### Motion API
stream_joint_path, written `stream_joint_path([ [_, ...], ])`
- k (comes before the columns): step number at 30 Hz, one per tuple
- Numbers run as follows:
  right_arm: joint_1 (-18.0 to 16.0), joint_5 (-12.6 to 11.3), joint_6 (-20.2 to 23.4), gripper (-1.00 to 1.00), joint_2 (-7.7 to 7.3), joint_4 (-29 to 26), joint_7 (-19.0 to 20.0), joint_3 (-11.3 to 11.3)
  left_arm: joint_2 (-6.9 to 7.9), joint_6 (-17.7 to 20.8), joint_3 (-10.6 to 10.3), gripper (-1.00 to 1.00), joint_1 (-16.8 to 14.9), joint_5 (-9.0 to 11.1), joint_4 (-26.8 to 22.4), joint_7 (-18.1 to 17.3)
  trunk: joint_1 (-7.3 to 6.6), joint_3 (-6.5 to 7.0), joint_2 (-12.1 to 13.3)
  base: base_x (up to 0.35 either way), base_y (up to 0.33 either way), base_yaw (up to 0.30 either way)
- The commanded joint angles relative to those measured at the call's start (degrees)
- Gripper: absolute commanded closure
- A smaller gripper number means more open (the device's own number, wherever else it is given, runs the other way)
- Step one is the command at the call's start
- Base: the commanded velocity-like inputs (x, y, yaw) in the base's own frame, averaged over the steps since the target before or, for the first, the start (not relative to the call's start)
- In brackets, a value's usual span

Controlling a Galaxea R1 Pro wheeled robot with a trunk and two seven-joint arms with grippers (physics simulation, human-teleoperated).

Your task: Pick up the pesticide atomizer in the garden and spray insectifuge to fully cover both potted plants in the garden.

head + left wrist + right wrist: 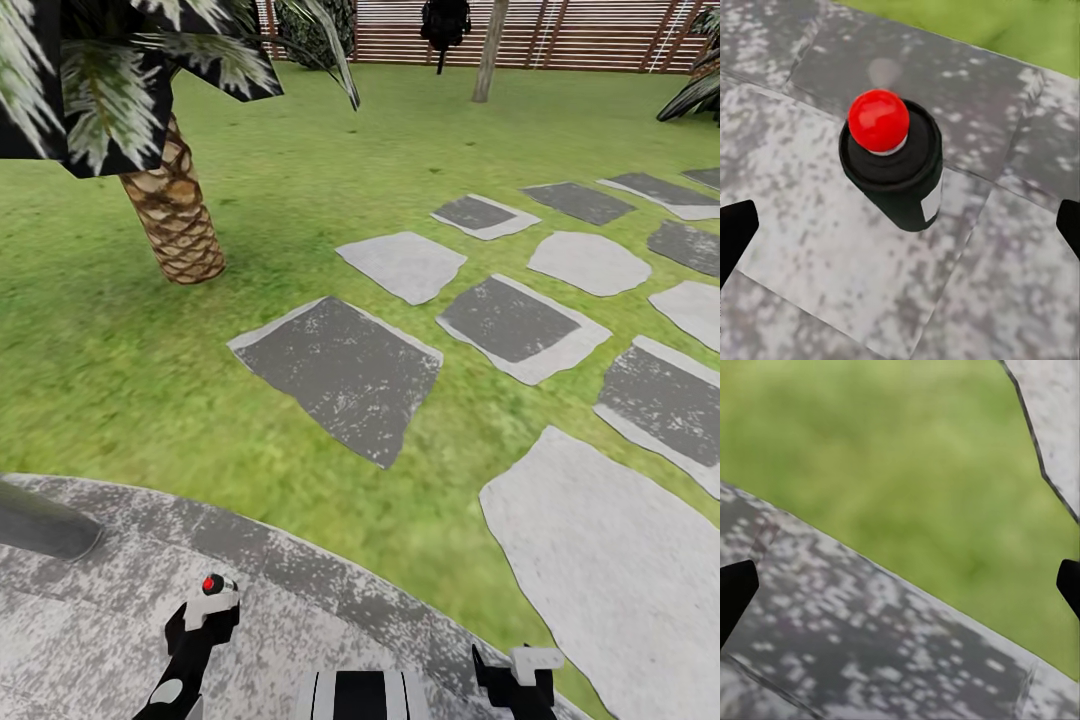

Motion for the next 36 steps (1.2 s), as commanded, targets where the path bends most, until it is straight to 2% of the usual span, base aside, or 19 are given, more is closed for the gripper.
stream_joint_path([
  [1, 0.0, 0.0, -0.2, -1.00, 0.01, 0.0, 0.0, -0.1, -0.01, -0.2, 0.1, -1.00, 0.0, 0.1, 0.0, 0.1, -0.01, -0.03, 0.0, 0.005, 0.000, 0.000],
  [4, 0.0, 0.0, -0.2, -1.00, 0.01, 0.0, 0.0, -0.1, -0.01, -0.2, 0.2, -1.00, 0.0, 0.2, 0.0, 0.1, -0.01, -0.04, 0.0, 0.002, 0.000, 0.000],
  [13, 0.0, 0.0, -0.2, -1.00, 0.01, 0.0, 0.0, -0.1, -0.01, -0.2, 0.1, -1.00, 0.0, 0.3, 0.1, 0.1, 0.20, -2.48, -0.1, 0.000, 0.000, 0.000],
  [36, 0.0, 0.0, -0.2, -1.00, 0.01, 0.0, 0.0, -0.1, -0.01, -0.3, 0.0, -1.00, 0.0, -0.1, 0.0, 0.1, 0.20, -2.52, -0.1, 0.077, 0.017, 0.000],
])
